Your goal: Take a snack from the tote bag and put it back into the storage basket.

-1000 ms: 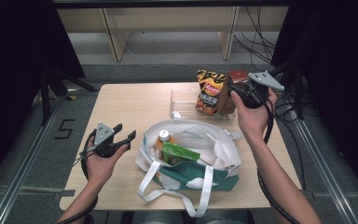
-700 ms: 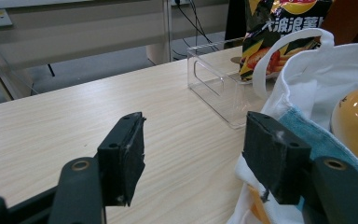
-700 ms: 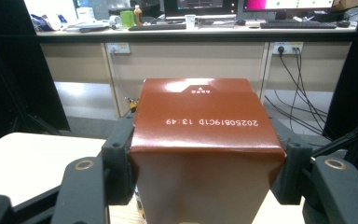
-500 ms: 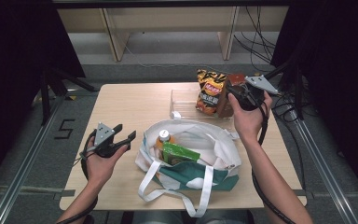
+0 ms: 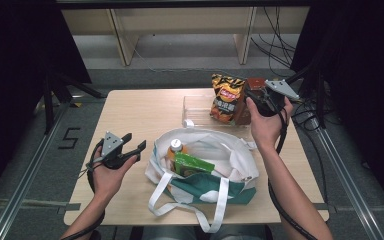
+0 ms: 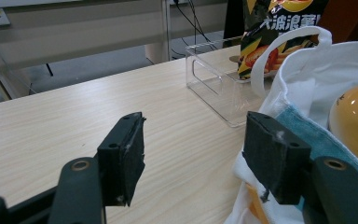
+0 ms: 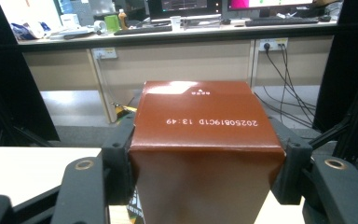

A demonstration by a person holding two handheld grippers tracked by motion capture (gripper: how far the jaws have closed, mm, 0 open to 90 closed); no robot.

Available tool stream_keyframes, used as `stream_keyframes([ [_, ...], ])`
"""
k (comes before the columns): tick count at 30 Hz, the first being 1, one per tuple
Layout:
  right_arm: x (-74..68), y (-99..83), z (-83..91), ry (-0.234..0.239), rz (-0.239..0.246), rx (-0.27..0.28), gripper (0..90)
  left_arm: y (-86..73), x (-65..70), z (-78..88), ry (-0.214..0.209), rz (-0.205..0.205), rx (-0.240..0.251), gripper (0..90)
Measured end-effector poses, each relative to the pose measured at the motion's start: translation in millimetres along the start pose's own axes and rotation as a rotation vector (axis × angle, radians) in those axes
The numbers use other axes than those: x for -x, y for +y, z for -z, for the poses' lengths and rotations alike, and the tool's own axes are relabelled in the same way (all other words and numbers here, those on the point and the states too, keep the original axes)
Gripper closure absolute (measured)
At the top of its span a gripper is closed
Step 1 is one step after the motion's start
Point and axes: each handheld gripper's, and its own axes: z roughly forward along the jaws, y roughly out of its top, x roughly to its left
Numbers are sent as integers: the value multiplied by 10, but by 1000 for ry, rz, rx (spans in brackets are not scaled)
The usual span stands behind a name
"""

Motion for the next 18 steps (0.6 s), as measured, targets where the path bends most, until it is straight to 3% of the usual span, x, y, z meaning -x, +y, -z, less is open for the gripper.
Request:
stream_keyframes([
  [3,-21,-6,-20,-27,10,-1,394,3,1,4,-1,-3,0,379],
  [9,-45,-5,-58,-29,2,-11,394,1,0,2,-1,-1,-1,379],
  [11,-42,0,-76,-29,26,-8,394,2,1,3,-3,-5,-1,379],
  [18,-69,23,-166,-45,34,-74,394,0,5,0,-5,-5,-3,379],
])
